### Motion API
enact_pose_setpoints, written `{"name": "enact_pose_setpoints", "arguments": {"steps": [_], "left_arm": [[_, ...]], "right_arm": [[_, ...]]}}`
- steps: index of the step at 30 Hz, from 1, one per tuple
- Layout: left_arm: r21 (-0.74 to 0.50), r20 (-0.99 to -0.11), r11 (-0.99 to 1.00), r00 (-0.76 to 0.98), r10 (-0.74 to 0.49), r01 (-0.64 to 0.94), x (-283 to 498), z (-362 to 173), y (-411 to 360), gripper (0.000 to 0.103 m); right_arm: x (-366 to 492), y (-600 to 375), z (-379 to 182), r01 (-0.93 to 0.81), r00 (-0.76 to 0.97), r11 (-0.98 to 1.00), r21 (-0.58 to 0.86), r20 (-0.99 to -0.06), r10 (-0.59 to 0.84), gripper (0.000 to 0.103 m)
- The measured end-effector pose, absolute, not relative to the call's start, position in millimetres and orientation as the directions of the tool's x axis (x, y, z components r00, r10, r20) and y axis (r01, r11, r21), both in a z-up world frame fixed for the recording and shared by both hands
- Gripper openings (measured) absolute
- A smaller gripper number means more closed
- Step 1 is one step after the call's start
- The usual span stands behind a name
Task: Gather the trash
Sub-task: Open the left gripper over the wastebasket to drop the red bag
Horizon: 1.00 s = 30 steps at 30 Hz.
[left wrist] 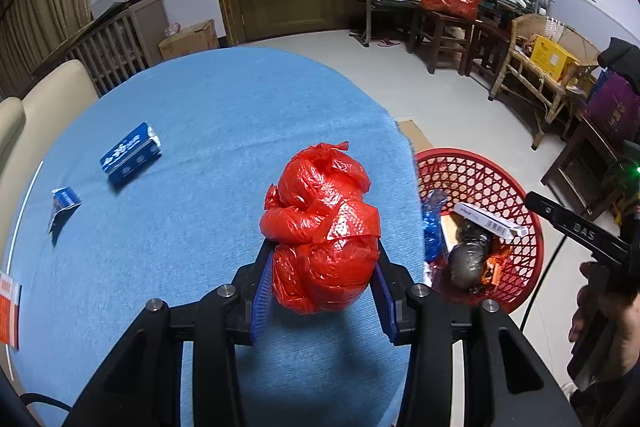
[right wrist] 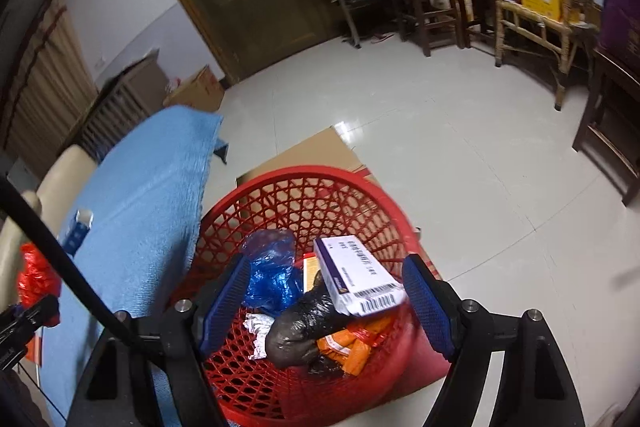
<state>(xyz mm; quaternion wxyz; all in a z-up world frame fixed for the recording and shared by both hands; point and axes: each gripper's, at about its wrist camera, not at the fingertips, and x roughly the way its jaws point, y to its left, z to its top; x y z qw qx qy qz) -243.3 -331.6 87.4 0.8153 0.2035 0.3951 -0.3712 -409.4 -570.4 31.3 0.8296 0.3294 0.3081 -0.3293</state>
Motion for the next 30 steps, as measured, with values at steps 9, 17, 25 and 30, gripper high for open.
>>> {"name": "enact_pose_setpoints", "arguments": {"steps": [9, 17, 25, 30], "left_arm": [[0.000, -0.802, 0.541, 0.323, -0.503, 0.841, -272.2, 87.9, -382.0, 0.046], [-0.029, -0.822, 0.460, 0.241, -0.516, 0.888, -293.9, 78.0, -423.5, 0.046], [-0.066, -0.846, 0.423, 0.174, -0.503, 0.904, -295.7, 64.9, -448.7, 0.072], [-0.071, -0.842, 0.456, 0.192, -0.504, 0.887, -284.5, 71.4, -437.7, 0.077]], "right_arm": [[-459.3, -567.7, 48.2, 0.771, 0.612, 0.489, 0.407, -0.688, -0.391, 0.081], [-482.4, -569.3, 54.6, 0.773, 0.618, 0.468, 0.428, -0.673, -0.406, 0.081], [-490.1, -572.0, 53.5, 0.773, 0.624, 0.448, 0.450, -0.666, -0.409, 0.081], [-488.0, -567.5, 55.0, 0.767, 0.630, 0.458, 0.450, -0.663, -0.404, 0.081]]}}
